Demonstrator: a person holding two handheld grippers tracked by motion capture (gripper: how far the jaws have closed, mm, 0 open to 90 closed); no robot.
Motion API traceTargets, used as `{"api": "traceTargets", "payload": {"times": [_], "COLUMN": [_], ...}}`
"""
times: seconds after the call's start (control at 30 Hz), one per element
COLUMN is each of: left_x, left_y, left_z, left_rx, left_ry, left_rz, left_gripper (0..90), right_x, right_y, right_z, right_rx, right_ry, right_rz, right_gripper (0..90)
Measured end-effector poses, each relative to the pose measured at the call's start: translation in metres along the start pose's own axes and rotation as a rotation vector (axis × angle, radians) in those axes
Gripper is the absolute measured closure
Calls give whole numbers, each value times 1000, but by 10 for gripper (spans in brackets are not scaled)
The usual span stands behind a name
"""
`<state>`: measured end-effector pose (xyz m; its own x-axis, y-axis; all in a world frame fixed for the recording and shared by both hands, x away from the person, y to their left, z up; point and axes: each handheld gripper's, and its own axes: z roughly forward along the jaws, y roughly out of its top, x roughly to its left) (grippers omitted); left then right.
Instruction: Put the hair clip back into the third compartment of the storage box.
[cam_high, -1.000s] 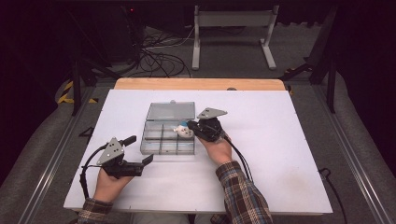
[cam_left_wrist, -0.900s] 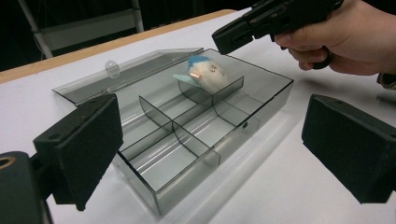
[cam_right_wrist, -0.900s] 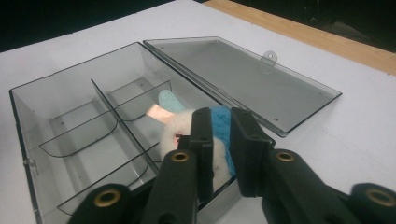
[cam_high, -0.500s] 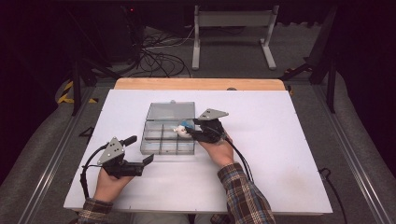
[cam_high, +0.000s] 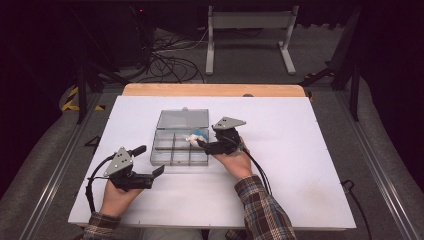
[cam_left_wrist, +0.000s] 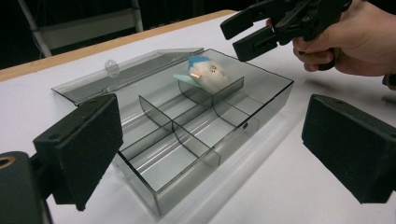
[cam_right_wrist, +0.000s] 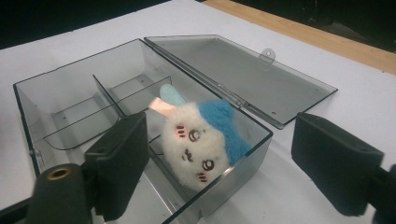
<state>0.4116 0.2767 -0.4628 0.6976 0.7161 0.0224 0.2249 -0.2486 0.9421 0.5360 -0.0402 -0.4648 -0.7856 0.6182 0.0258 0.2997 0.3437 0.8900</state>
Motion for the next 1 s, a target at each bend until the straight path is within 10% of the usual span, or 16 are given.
{"api": "traceTargets", "payload": {"times": [1.0], "left_x": [-1], "left_y": [0], "left_z": [3], "left_rx": [-1], "left_ry": [-6], "left_rz": [-12], "left_gripper": [58], "right_x": [-1], "right_y": [-4], "right_z": [-17], "right_rx": [-67], "right_ry": [-27], "right_rz": [-8], "right_gripper": [1]}}
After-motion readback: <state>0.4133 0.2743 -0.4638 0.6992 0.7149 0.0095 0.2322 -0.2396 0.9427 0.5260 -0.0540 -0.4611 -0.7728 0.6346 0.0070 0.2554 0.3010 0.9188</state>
